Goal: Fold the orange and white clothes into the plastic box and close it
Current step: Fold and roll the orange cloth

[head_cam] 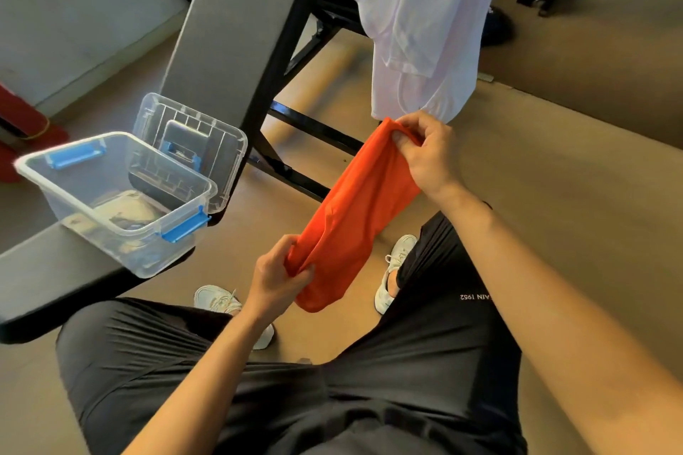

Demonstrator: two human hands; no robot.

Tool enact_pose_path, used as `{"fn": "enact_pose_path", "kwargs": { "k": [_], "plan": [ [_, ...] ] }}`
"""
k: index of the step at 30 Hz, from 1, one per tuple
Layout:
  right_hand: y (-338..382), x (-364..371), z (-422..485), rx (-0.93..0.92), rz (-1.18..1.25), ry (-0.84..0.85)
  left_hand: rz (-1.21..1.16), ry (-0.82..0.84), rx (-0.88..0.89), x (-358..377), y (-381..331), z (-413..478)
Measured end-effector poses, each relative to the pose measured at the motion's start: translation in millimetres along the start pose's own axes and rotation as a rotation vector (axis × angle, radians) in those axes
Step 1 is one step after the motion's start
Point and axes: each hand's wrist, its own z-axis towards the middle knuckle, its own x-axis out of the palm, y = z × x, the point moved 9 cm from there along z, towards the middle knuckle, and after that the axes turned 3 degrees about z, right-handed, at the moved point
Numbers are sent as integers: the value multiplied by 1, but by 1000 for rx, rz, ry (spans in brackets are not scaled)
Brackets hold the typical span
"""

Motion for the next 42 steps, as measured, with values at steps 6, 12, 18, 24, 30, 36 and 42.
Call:
{"fn": "enact_pose_path", "kwargs": {
  "k": [6, 12, 18, 24, 30, 36, 42],
  "plan": [
    [-35, 5, 11, 90, -5, -49, 174, 91, 51, -14, 9, -19],
    [-78, 29, 12, 200, -75, 58, 14, 137, -13, -28, -9, -32],
    [-76, 46, -21, 201, -136, 228, -367, 66, -256, -49, -4, -33],
    [-42, 53, -68, 196, -14, 311, -453, -79, -432, -56, 10, -27],
    [-2, 75, -115, 213, 162, 329, -428, -135, -417, -38, 4, -20],
    [15, 105, -154, 194, 255, 391, -512, -233, -438, -27, -2, -21],
    [25, 121, -181, 87, 171, 516, -696, -273, -475, -25, -5, -30]
  ]
}}
